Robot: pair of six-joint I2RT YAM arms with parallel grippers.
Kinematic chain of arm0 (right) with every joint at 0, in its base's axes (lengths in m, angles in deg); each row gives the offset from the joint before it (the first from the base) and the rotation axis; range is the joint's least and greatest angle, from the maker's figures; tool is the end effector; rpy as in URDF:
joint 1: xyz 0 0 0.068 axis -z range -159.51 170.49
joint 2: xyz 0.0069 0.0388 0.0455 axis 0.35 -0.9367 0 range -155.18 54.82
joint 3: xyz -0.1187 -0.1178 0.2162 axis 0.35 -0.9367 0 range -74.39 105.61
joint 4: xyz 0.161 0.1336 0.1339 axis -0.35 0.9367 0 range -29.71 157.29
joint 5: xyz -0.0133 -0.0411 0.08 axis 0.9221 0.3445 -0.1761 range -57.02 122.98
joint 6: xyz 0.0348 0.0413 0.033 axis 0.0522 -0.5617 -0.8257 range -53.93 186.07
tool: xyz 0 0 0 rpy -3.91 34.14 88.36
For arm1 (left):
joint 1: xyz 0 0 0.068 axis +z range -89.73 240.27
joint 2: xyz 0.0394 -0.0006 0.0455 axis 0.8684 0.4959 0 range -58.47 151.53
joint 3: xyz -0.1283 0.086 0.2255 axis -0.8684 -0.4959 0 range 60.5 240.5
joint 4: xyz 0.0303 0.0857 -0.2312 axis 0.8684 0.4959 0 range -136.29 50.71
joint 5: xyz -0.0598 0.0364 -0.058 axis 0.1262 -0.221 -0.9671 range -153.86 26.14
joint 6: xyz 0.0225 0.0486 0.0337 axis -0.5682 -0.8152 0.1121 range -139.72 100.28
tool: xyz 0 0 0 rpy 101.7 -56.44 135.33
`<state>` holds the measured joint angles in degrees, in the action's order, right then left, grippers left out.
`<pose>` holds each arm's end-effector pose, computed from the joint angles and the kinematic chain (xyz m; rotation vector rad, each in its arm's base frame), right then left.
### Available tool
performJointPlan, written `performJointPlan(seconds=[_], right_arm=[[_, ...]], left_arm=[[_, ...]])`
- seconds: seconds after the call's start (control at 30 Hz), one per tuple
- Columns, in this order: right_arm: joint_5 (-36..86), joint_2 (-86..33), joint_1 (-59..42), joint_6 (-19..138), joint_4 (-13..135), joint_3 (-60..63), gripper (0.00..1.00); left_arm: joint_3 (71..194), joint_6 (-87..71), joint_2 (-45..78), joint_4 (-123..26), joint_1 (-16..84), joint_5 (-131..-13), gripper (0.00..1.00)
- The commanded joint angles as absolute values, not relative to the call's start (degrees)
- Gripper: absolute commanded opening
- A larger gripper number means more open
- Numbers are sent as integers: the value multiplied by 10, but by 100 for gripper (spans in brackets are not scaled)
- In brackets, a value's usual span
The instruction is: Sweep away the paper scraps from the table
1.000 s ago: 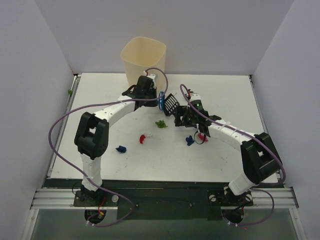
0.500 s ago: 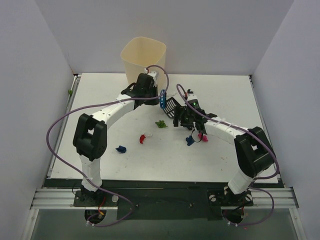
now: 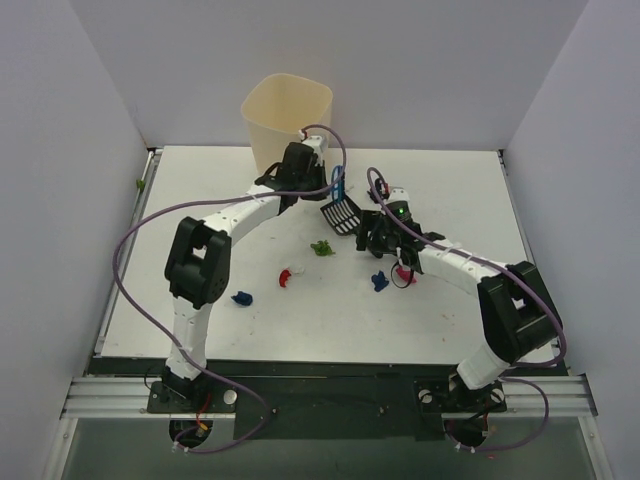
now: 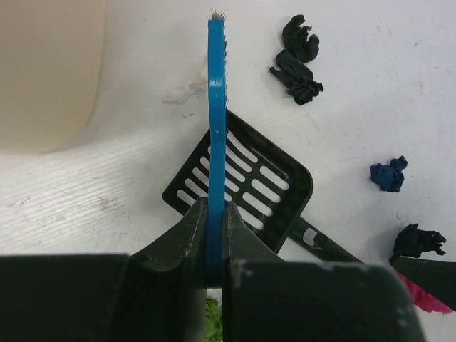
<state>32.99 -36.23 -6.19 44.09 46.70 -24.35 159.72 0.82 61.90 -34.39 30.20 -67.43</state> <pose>0.3104 0.1561 0.2152 -0.0857 2.0893 0.5234 0.4257 -0.2499 0.2475 0.2202 2.1924 -0.5729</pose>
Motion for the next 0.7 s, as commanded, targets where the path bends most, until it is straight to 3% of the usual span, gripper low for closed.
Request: performJointPlan(seconds=[0.0, 0.27, 0.67], right_arm=[[335, -364, -60, 437, 459, -232, 74], [319, -376, -60, 438, 472, -211, 74], [298, -407, -66, 476, 521, -145, 71]], left_arm=[[1639, 5, 647, -368, 299, -685, 0], [1557, 6, 624, -400, 299, -683, 0], [1557, 1, 629, -401, 299, -687, 0]])
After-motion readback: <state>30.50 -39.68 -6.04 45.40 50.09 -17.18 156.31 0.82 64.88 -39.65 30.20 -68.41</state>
